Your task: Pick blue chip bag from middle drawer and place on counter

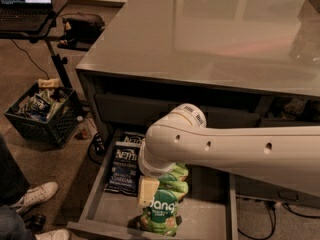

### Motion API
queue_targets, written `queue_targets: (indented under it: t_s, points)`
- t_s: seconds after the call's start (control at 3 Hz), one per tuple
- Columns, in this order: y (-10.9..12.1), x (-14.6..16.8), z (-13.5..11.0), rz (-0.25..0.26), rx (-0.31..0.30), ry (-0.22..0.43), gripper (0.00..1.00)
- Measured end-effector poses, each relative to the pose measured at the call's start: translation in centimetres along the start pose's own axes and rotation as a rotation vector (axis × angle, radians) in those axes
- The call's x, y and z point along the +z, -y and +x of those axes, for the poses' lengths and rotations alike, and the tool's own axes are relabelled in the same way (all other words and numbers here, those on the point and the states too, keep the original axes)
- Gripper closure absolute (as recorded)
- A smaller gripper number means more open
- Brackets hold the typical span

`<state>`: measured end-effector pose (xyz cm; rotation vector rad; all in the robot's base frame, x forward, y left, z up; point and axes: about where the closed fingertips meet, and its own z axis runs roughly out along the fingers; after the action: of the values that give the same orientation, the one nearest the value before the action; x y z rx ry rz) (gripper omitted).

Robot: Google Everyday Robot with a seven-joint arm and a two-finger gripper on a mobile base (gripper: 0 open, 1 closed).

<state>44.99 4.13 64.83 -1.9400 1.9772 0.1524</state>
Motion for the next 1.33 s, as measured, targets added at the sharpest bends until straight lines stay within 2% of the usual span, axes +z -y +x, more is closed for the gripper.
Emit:
queue_targets:
  t_s: [0.33, 0.67, 1.0, 1.33]
  points:
    - [3.0, 3.2, -0.2, 0.012, 0.015, 0.002, 0.0]
    - [10.4, 11.0, -0.3, 0.019, 0.054, 0.008, 0.0]
    - [10.4, 11.0, -0.3, 0.019, 0.054, 0.008, 0.0]
    - [10.7, 12.7, -0.7, 0.046, 0.041, -0.005, 0.0]
